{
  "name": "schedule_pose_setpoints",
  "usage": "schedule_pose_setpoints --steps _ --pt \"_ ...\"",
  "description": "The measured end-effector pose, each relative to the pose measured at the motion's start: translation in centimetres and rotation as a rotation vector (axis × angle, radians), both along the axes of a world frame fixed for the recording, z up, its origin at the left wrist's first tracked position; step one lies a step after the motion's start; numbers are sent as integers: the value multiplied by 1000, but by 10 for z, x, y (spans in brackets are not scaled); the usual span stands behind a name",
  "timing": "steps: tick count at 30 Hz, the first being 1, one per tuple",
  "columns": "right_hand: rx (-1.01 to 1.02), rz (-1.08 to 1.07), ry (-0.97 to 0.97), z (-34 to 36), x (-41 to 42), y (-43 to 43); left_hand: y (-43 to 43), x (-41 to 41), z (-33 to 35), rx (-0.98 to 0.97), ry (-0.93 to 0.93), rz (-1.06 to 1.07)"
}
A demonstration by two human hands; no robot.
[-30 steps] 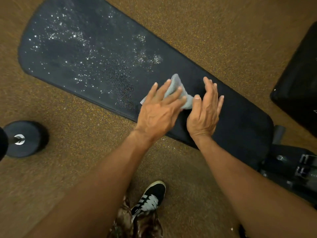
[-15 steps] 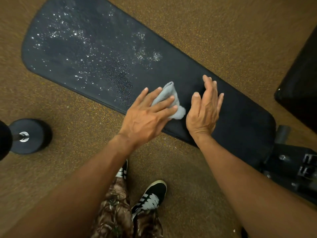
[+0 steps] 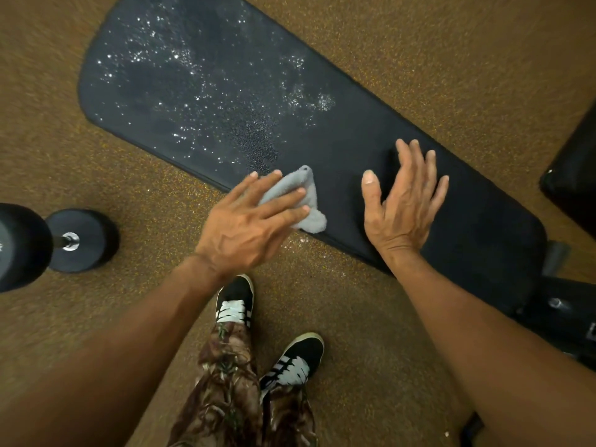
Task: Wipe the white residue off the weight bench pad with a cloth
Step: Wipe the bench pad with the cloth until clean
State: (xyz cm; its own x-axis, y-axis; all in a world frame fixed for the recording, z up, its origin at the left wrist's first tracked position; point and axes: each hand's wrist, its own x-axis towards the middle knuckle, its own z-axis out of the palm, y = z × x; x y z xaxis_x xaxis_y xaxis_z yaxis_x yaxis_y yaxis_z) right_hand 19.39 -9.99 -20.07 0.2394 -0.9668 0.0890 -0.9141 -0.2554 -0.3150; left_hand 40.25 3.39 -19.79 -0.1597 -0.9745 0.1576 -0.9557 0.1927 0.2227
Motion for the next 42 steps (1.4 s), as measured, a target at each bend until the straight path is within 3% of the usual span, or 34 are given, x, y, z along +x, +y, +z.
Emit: schedule_pose_setpoints --steps 5,8,12,18,21,24,27,30,34,38,42 --pt "16 -5 17 0 -1 -1 -14 -33 2 -65 68 304" --pt "13 -7 18 0 0 -1 -2 -45 -8 -88 117 213" --pt "17 -12 9 0 1 -1 22 -1 -11 -102 23 84" --pt "14 -15 1 1 1 -1 6 -40 -9 -103 110 407" --pt "15 -9 14 1 1 -1 17 -38 -14 -98 106 264" --pt "5 -12 13 0 1 -1 27 0 -13 -109 -20 157" --pt "5 -15 15 -1 1 -1 18 12 -5 -115 -49 289" --pt "6 -14 22 -1 1 -2 -7 -7 -1 -66 43 480" --pt "10 -12 23 -1 1 -1 -1 -28 -11 -51 77 363" --pt "11 -9 29 0 1 -1 28 4 -14 -72 -29 186" --pt "7 -10 47 1 1 -1 1 7 -3 -107 -37 434"
